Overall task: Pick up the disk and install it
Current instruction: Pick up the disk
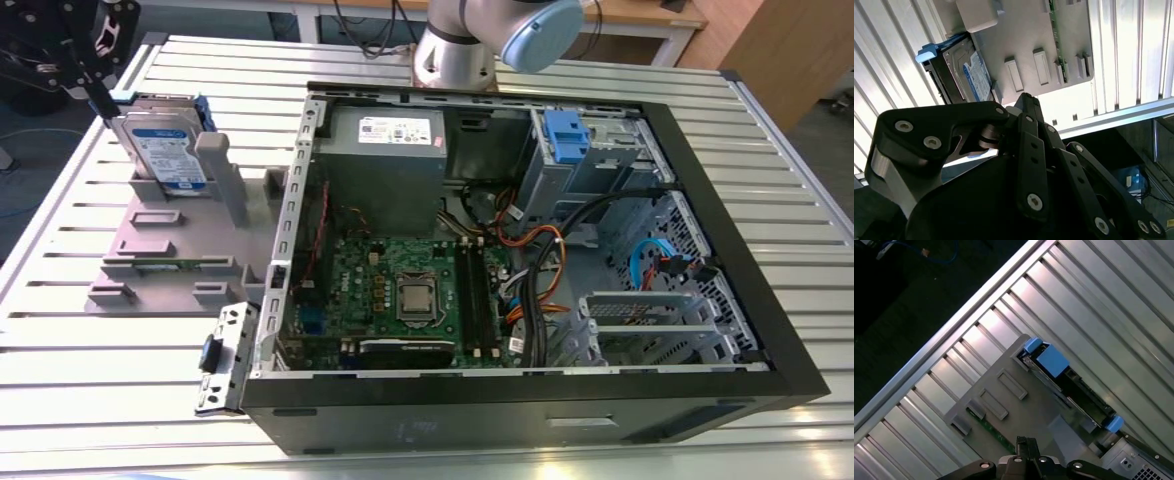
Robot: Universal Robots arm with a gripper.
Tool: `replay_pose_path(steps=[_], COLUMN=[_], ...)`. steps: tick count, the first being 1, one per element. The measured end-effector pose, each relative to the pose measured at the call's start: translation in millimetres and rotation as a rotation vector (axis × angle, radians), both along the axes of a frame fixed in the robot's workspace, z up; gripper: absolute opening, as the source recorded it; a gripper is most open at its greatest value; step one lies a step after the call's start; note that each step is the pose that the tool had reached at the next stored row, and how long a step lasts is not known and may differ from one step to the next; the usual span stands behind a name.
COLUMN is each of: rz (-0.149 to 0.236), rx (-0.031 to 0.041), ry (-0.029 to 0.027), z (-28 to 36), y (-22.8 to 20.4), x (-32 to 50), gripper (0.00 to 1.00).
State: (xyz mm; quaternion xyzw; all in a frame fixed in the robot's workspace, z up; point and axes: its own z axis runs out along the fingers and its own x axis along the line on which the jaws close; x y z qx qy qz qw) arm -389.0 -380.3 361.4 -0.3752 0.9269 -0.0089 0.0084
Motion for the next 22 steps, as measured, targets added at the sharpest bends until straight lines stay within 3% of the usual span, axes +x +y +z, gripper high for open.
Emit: replay_pose_path(steps=[22], rz=[0.064], rx=[-0.0005], ry=[-0.0001], z=[-0.1], y=[0.1], x=[0.0], gripper=[0.11])
